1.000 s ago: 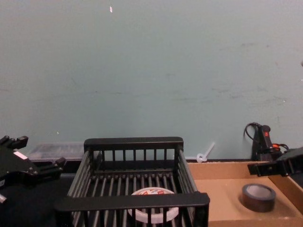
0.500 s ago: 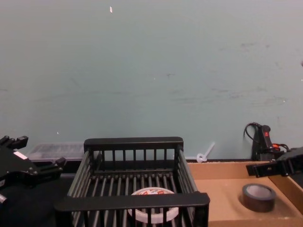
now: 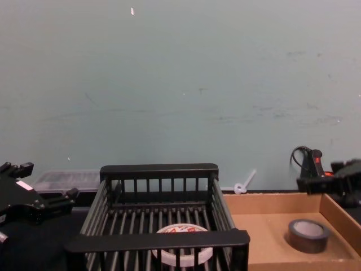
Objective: Pick up the white tape and place it into the black box , Pick up the silver tape and place it into the brown box.
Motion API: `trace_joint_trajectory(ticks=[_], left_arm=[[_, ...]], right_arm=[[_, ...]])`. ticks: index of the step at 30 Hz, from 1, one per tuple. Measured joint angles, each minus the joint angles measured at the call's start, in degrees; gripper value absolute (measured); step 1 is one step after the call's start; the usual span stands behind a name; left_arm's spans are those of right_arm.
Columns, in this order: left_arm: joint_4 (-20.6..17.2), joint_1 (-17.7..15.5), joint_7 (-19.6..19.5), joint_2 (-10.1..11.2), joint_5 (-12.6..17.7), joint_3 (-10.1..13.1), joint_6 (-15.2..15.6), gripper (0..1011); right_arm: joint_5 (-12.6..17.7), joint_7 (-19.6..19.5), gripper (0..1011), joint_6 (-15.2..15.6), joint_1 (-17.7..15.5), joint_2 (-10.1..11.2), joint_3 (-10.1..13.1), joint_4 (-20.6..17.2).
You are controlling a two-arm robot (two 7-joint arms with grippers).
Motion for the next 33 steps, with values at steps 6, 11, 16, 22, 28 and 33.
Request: trace_joint_trajectory(ticks=[6,11,16,22,28,33], left_arm=[[0.0,0.0,0.0,0.0,0.0,0.0,0.0,1001],[0.0,0.0,0.0,0.0,0.0,0.0,0.0,1001],[0.0,0.0,0.0,0.0,0.0,0.0,0.0,1001],[0.0,0.0,0.0,0.0,0.0,0.0,0.0,1001],[0.0,0.0,0.0,0.0,0.0,0.0,0.0,1001],[0.0,0.0,0.0,0.0,0.0,0.0,0.0,1001]], right_arm=[[-3.7,-5.9,1002,-10.4,-3.4,-1.6,2.3,-0.2],[-5.8,-9.2,1002,-16.9,-5.3,-3.1,3.7,1.8],[-7.8,-11.0,1002,-19.4,-6.0,-4.1,3.9,4.1],[-9.0,-11.5,1002,-20.3,-6.2,-5.0,4.4,6.0],[-9.4,-11.3,1002,-20.0,-6.3,-5.6,5.1,6.2],[-9.4,-11.3,1002,-19.9,-6.3,-5.5,5.0,6.2]])
